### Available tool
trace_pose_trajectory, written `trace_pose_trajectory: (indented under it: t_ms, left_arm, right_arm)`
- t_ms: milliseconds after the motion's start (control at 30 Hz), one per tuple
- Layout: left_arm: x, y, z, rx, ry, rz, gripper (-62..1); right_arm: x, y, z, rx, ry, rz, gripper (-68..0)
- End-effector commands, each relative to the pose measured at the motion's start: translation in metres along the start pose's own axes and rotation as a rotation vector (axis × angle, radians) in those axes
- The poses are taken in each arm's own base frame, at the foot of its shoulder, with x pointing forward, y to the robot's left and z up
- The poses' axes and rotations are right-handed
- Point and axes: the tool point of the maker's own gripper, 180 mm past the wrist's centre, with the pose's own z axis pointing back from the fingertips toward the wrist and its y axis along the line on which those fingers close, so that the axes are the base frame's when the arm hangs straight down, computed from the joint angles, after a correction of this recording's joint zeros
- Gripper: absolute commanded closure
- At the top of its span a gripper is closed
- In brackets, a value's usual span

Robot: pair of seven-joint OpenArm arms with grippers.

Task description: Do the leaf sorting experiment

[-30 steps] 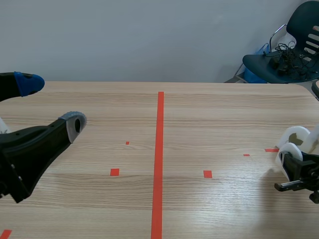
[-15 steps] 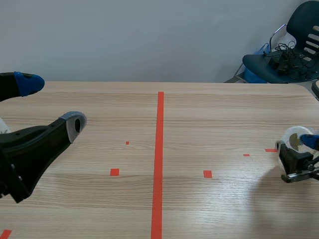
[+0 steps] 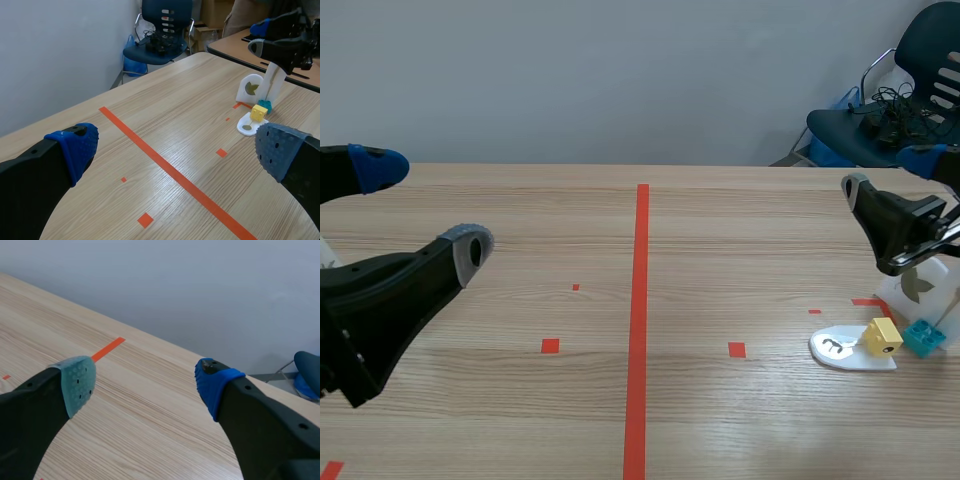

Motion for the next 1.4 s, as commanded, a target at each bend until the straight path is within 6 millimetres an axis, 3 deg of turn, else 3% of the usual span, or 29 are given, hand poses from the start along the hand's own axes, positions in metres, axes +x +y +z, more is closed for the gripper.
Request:
trace_pose_trajectory:
  t_ms: [0,200,367,700,900,1367]
  left_arm:
    - [0.007,0.000,-0.001,0.000,-0.031,0.004,-62.3]
    - [0.007,0.000,-0.001,0.000,-0.031,0.003,-62.3]
    - [0.007,0.000,-0.001,0.000,-0.031,0.003,-62.3]
    - [0.006,0.000,-0.001,0.000,-0.030,0.004,-62.3]
    - [0.006,0.000,-0.001,0.000,-0.028,0.004,-62.3]
    - [0.006,0.000,-0.001,0.000,-0.027,0.004,-62.3]
  right_arm:
    - [0.018,-0.013,0.005,-0.018,-0.031,0.029,-45.7]
    - [0.046,-0.020,0.020,-0.039,-0.046,0.046,-55.9]
    - [0.040,-0.010,0.037,-0.024,0.032,-0.009,-67.9]
    - [0.035,0.052,0.061,0.127,0.189,-0.031,-67.9]
    - [0.037,0.077,0.070,0.149,0.249,-0.041,-67.9]
    - [0.042,0.080,0.070,0.137,0.237,-0.049,-67.9]
